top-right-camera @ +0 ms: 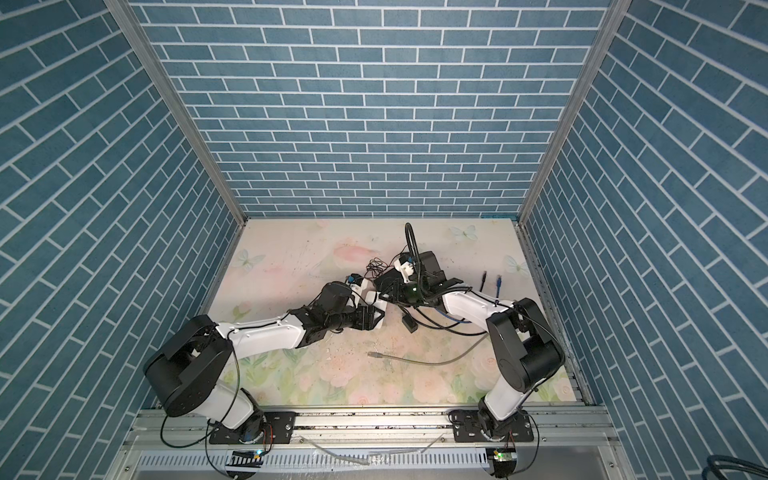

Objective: Insert the plug into the switch port

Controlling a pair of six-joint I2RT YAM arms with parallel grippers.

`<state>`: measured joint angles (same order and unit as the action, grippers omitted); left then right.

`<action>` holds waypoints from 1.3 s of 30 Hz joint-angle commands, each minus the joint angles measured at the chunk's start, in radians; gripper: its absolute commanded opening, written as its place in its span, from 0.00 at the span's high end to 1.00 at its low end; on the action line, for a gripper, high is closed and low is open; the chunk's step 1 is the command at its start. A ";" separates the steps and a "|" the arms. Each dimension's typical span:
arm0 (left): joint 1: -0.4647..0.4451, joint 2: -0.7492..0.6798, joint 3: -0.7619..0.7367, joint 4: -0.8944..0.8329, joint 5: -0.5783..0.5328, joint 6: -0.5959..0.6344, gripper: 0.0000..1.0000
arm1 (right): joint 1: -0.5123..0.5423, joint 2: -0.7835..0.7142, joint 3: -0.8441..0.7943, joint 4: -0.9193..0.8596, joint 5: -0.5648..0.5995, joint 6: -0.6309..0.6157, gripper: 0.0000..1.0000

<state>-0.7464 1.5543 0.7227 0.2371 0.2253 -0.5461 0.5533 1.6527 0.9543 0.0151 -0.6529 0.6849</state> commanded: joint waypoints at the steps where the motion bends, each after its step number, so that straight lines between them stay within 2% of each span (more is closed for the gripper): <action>1: -0.002 -0.007 0.005 0.013 -0.012 0.036 0.28 | -0.003 0.019 0.030 0.011 0.025 0.014 0.89; 5: -0.002 -0.012 0.007 -0.007 -0.037 0.045 0.15 | -0.003 0.018 0.029 0.001 0.047 0.015 0.90; 8: -0.013 -0.034 0.012 -0.049 -0.087 0.065 0.01 | -0.003 0.017 0.033 -0.007 0.065 0.018 0.91; 10: -0.034 -0.049 0.031 -0.110 -0.134 0.095 0.00 | -0.003 0.016 0.032 -0.005 0.073 0.024 0.91; 18: -0.188 -0.045 0.187 -0.387 -0.458 0.226 0.00 | -0.002 0.017 0.048 -0.019 0.106 0.044 0.92; 26: -0.300 0.050 0.322 -0.533 -0.660 0.269 0.00 | -0.003 0.006 0.055 -0.031 0.133 0.048 0.92; 34: -0.379 0.157 0.387 -0.589 -0.850 0.265 0.02 | -0.004 -0.014 0.075 -0.041 0.137 0.072 0.93; 39: -0.387 0.189 0.393 -0.607 -0.897 0.253 0.05 | -0.003 -0.025 0.080 -0.043 0.136 0.079 0.93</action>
<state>-1.1301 1.7233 1.1004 -0.3126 -0.5995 -0.2905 0.5533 1.6627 0.9752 -0.0330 -0.5140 0.7292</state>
